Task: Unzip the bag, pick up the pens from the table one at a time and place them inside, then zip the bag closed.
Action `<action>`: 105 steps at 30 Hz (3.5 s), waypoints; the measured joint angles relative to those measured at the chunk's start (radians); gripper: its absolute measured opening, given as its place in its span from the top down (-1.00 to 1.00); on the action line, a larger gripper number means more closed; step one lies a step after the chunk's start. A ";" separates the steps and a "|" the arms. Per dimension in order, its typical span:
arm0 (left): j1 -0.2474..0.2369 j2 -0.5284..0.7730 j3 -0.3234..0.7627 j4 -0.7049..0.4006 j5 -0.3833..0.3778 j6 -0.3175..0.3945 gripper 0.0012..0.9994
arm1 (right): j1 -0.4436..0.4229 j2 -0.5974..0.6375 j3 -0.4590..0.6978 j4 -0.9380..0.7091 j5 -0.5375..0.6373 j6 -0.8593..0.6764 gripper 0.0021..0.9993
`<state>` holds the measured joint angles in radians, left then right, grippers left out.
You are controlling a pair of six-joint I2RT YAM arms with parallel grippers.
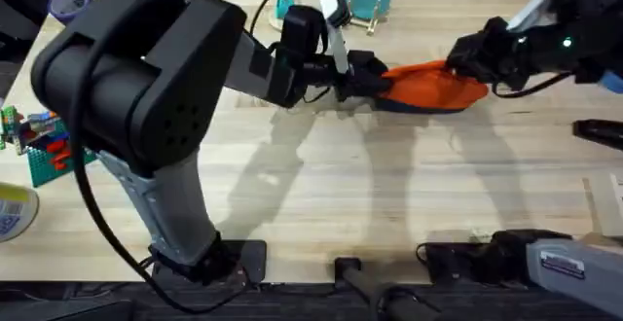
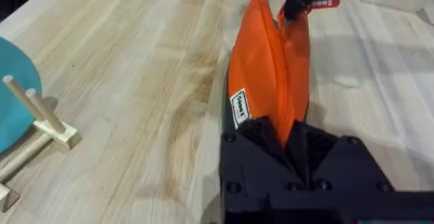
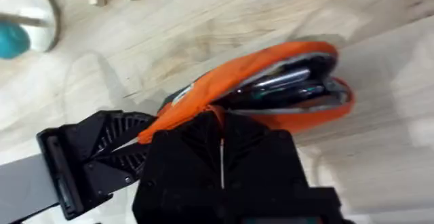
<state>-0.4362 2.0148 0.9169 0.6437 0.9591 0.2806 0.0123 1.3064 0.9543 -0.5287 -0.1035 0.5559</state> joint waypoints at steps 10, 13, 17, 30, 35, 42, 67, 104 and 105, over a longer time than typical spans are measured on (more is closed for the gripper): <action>0.000 0.000 0.000 0.002 -0.010 0.000 0.92 | -0.142 0.000 0.000 -0.032 -0.002 -0.012 0.94; 0.000 0.000 0.000 0.010 -0.015 0.000 0.92 | -0.193 0.000 0.000 -0.033 -0.002 -0.017 0.94; 0.000 0.000 0.000 0.019 -0.020 0.000 0.92 | -0.258 0.000 0.000 -0.037 -0.006 -0.023 0.94; -0.019 0.000 0.000 0.019 -0.022 0.000 0.92 | -0.365 0.028 -0.053 -0.035 0.020 -0.057 0.94; -0.020 0.000 0.000 0.023 -0.020 0.000 0.92 | -0.368 0.076 -0.108 -0.004 0.063 0.010 0.94; -0.021 0.000 0.000 0.023 -0.018 0.000 0.92 | -0.367 0.085 -0.121 0.032 0.077 0.055 0.94; -0.012 0.000 -0.007 0.071 -0.040 0.000 0.92 | -0.389 -0.193 -0.072 -0.045 0.064 -0.070 -0.99; 0.068 -0.451 -0.008 -0.689 -0.217 0.017 -0.99 | -0.388 -0.255 -0.072 -0.081 -0.085 -0.235 -0.99; 0.069 -0.486 -0.008 -0.738 -0.241 0.023 -0.99 | -0.387 -0.258 -0.072 -0.084 -0.095 -0.246 -0.99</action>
<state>-0.3676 1.5291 0.9092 -0.0940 0.7184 0.3035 -0.3749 1.0479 0.8819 -0.6128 -0.1983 0.3099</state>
